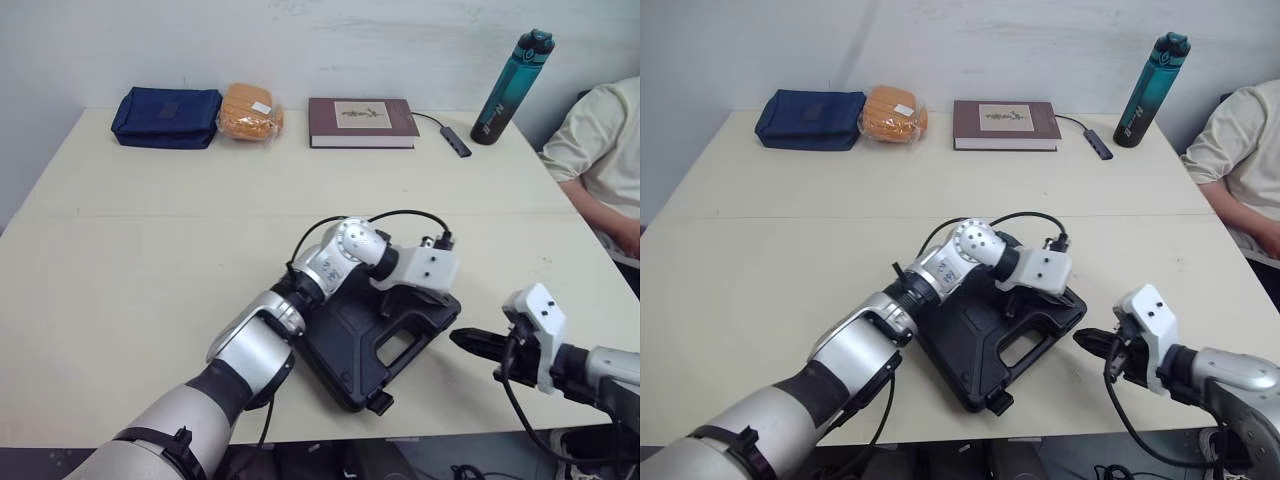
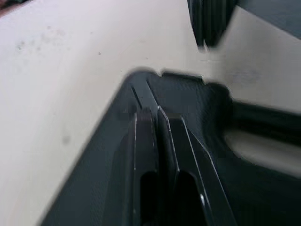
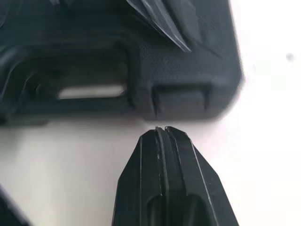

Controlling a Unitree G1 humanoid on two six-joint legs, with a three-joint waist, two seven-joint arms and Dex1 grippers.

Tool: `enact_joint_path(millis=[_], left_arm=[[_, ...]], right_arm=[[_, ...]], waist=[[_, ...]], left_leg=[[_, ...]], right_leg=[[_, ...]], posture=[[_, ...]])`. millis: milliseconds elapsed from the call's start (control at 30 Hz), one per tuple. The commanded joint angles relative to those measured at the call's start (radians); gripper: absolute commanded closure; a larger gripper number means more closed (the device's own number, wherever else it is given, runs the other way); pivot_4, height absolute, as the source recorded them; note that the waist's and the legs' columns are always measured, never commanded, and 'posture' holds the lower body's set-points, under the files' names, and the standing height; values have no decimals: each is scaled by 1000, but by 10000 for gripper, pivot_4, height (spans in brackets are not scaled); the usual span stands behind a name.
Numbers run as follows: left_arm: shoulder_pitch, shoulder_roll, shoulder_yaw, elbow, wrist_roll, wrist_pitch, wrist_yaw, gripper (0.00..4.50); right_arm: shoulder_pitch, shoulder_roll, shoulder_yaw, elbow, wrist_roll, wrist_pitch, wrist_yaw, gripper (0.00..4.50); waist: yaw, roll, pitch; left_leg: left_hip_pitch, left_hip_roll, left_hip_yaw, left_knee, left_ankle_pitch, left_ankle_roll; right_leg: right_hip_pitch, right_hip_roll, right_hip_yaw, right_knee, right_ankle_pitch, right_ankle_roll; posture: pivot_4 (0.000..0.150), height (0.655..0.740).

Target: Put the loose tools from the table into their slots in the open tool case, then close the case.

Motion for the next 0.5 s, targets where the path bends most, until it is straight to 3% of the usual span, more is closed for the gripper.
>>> enact_joint_path(millis=[33,200,333,500], left_arm=[[63,92,18,-167,-91,143,-172,43717],[138,226,66,-468,-268,341,-318,43717],[212,383,0,-710,-452,479,-350,43717],[268,407,-67,-780,-438,468,-326,43717]], right_arm=[[67,-7,-122,-84,48,-31,69,45000],[181,14,-180,-175,120,-35,120,45000],[237,55,-86,-267,143,-37,77,45000],[219,83,83,-292,94,-41,-18,45000]], waist=[[0,2,1],[6,8,7],[10,10,9],[20,11,9]], left_leg=[[0,0,0,0,1,-2],[-1,0,0,0,1,-3],[-3,0,-1,1,1,-3],[-2,-1,-1,3,1,-2]], right_leg=[[0,0,0,0,0,0],[-1,-1,1,1,0,0],[-2,-2,1,1,0,1],[-2,-3,1,1,0,1]], posture=[[1500,7400],[1500,7400],[1500,7400],[1500,7400]])
